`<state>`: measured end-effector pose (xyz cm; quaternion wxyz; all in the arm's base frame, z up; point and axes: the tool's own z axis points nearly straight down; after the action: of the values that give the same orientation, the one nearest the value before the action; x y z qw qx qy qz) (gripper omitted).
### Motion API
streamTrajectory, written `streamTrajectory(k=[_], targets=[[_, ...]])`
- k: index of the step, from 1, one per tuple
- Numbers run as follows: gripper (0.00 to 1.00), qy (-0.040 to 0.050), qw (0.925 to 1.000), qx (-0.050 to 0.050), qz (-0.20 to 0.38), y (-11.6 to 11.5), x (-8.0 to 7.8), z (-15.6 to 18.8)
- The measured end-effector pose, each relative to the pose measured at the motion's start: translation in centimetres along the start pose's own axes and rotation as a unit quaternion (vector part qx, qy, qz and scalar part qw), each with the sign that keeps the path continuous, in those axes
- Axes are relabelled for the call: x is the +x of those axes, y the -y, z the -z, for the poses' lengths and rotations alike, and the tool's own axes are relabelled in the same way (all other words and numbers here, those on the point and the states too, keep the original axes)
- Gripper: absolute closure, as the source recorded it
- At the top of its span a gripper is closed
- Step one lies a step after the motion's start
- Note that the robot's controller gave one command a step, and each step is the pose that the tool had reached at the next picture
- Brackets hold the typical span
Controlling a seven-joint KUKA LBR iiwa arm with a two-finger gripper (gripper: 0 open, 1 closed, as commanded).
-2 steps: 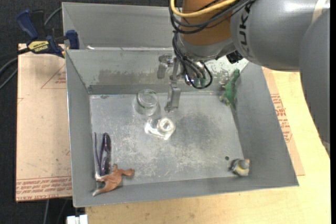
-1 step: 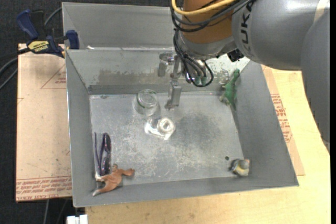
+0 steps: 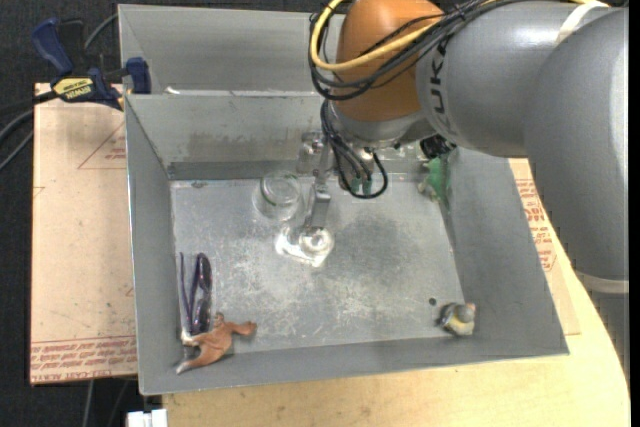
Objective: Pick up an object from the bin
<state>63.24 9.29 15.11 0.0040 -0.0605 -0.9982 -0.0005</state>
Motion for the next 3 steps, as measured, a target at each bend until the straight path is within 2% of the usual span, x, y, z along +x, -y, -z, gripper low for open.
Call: streamTrajectory(k=[1,2,3], targets=[[0.0,0.0084,0.9998,-0.001,0.018,-0.5,0.3,4.4],[0.0,0.003,0.9998,-0.001,0.019,-0.8,0.5,-5.8],[0.0,0.012,0.9999,-0.002,-0.009,2.9,0.5,-0.9]])
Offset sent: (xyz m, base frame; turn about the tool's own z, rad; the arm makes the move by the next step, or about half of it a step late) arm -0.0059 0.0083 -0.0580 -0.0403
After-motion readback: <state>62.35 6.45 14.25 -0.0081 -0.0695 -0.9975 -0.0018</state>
